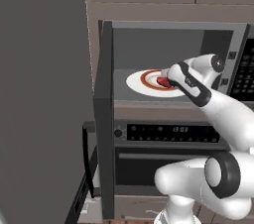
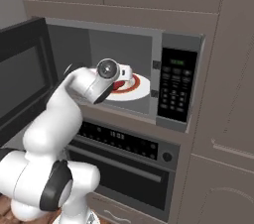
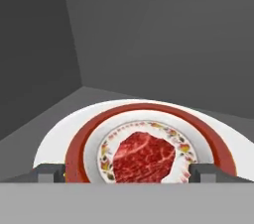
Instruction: Transport the steak from the fridge to the microwave and turn on the microwave.
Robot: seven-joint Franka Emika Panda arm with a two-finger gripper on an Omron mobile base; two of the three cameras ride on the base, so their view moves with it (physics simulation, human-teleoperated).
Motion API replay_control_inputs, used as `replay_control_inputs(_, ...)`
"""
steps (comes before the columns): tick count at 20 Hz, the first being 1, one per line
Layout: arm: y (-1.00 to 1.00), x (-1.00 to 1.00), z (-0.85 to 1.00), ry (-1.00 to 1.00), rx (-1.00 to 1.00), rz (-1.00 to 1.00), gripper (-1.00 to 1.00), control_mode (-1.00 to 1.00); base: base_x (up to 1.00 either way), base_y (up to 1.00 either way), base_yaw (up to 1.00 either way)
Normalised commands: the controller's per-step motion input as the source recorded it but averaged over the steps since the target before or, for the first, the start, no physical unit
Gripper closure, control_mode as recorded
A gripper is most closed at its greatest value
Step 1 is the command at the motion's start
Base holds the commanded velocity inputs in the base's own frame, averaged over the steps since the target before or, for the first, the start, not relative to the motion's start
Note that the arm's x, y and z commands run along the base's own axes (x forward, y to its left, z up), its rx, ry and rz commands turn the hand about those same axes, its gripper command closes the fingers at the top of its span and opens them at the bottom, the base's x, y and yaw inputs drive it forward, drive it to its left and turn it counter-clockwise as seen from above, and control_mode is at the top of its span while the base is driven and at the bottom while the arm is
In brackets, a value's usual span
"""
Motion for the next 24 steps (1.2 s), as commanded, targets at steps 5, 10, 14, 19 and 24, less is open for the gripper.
replay_control_inputs(5, -0.04, -0.64, 0.32, -0.02, -0.02, 0.00, -1.00, -1.00, 0.00, 0.00, 0.00)
replay_control_inputs(10, -0.06, -0.95, 0.00, 0.00, -0.10, 0.00, -1.00, -1.00, 0.00, 0.00, 0.00)
replay_control_inputs(14, -0.01, -0.98, 0.00, 0.00, -0.20, 0.00, -1.00, -1.00, 0.00, 0.00, 0.00)
replay_control_inputs(19, 0.00, -0.92, 0.00, -0.01, -0.23, 0.00, -1.00, -1.00, 0.00, 0.00, 0.00)
replay_control_inputs(24, 0.00, -0.84, 0.00, 0.00, -0.26, 0.00, -1.00, -1.00, 0.00, 0.00, 0.00)
